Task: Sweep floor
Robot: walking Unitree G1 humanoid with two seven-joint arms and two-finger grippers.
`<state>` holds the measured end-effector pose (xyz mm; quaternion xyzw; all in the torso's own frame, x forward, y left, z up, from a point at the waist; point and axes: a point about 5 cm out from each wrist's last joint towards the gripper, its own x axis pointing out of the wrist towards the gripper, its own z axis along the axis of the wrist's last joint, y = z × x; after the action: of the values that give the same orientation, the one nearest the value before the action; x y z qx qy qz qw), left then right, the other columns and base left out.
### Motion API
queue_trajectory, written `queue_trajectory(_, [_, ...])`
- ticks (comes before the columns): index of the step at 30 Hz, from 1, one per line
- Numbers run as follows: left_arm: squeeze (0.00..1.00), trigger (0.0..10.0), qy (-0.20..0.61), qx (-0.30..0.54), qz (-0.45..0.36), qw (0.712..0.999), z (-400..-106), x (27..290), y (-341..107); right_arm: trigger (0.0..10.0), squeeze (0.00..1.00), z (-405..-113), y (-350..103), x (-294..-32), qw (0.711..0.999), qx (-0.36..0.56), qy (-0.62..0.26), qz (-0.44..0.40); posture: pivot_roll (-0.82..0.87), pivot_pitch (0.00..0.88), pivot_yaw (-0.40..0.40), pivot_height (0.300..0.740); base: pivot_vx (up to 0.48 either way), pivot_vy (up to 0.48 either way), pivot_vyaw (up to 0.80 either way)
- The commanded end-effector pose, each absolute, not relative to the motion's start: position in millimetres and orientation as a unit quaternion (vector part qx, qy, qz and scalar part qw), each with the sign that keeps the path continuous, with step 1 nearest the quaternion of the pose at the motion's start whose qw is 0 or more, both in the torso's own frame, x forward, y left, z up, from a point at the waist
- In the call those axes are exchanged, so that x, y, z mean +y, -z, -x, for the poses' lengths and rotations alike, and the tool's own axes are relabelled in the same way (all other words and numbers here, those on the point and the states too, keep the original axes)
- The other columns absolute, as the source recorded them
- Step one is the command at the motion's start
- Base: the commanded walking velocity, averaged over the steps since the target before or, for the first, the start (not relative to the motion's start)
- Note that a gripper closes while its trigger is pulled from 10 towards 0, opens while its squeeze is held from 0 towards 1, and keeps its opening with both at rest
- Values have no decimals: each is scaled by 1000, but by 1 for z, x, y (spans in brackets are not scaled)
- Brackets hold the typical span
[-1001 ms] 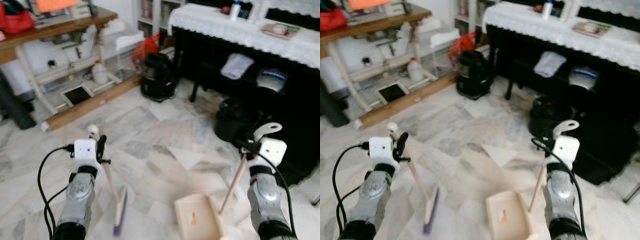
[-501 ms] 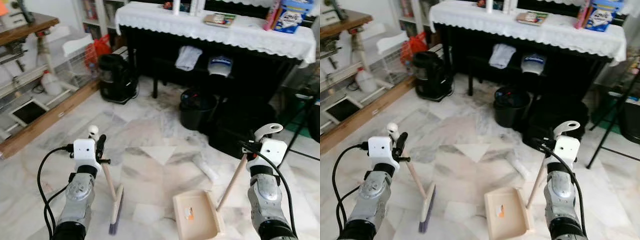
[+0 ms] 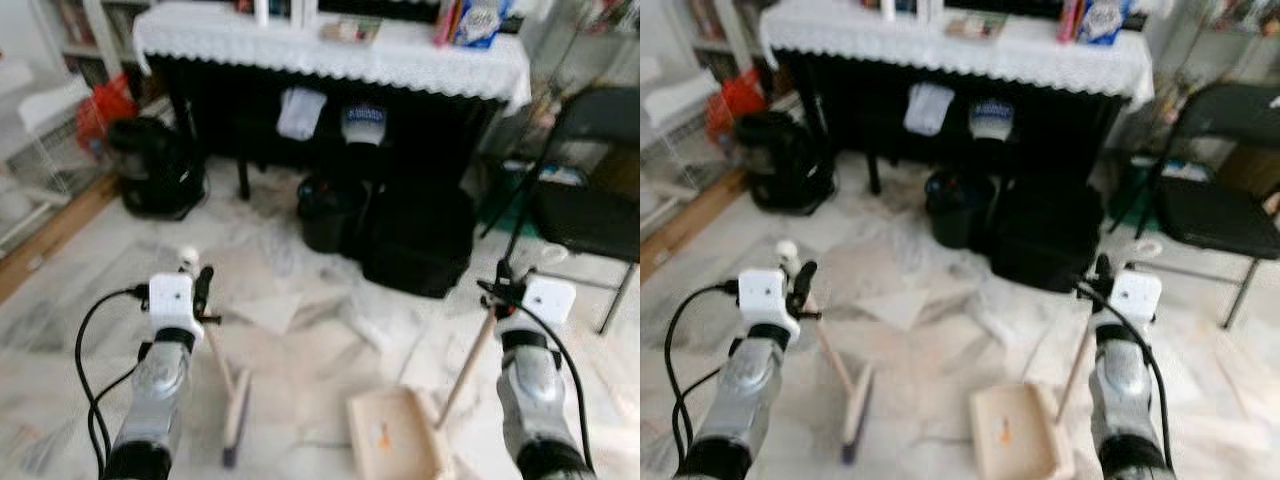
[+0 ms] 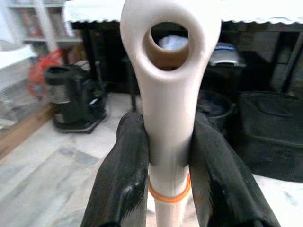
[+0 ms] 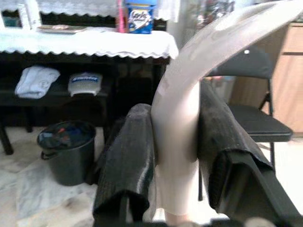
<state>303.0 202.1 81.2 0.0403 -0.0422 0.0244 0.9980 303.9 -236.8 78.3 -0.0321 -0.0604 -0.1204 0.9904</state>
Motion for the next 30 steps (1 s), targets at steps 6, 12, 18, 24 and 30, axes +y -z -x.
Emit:
queue_trajectory(6, [0,10000,-24,-64,-46,997,-306,202,-90,10000,0,-306,-86,-240,988,-81,126,30,-28,0,-1,740,0,0,-775])
queue_trajectory(12, [0,10000,-14,-48,-40,998,-306,201,-86,10000,0,-305,-88,-242,987,-89,134,21,-29,0,-2,740,0,0,-646])
queue_trajectory(18, [0,10000,-14,-31,-35,999,-306,199,-81,10000,0,-305,-87,-242,987,-88,135,19,-30,0,0,740,0,0,0])
queue_trajectory(24, [0,10000,-18,-26,-27,999,-306,197,-80,10000,0,-305,-86,-240,987,-86,132,13,-33,0,0,740,0,0,0])
queue_trajectory(30, [0,10000,-16,-24,-27,999,-307,195,-81,10000,0,-305,-84,-239,989,-77,128,1,-33,0,0,740,0,0,0])
